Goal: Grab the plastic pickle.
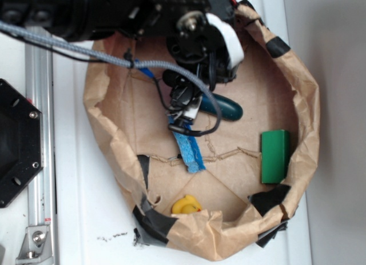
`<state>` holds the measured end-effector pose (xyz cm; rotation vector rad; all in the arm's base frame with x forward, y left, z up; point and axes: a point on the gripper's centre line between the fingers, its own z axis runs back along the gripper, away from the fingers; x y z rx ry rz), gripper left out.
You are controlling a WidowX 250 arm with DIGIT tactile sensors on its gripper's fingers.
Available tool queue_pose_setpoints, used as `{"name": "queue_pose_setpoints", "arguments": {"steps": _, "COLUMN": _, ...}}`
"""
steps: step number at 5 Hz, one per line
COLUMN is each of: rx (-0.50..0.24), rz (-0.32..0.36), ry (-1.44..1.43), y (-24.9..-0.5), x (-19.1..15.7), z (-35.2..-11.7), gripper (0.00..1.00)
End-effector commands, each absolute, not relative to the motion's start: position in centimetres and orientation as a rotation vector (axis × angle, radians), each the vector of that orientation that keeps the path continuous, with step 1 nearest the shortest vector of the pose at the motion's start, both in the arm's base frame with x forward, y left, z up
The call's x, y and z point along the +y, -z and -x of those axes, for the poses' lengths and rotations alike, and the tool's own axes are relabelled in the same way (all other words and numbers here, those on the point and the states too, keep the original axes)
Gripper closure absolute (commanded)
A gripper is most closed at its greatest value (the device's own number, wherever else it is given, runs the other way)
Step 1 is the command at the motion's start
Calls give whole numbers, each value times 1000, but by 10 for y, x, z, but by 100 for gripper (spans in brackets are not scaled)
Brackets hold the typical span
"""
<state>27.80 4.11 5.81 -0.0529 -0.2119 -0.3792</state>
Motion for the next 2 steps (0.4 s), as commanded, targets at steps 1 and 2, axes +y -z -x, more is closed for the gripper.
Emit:
{"name": "queue_pose_setpoints", "arguments": {"steps": 1, "rx": -276, "rz": 70, "ry": 223, "y": -53, "x": 21, "z": -284, "gripper": 0}}
{"name": "queue_pose_setpoints", "arguments": {"steps": 2, "rx": -252, "rz": 113, "ry": 203, "y": -43, "x": 7, "z": -287, "gripper": 0}}
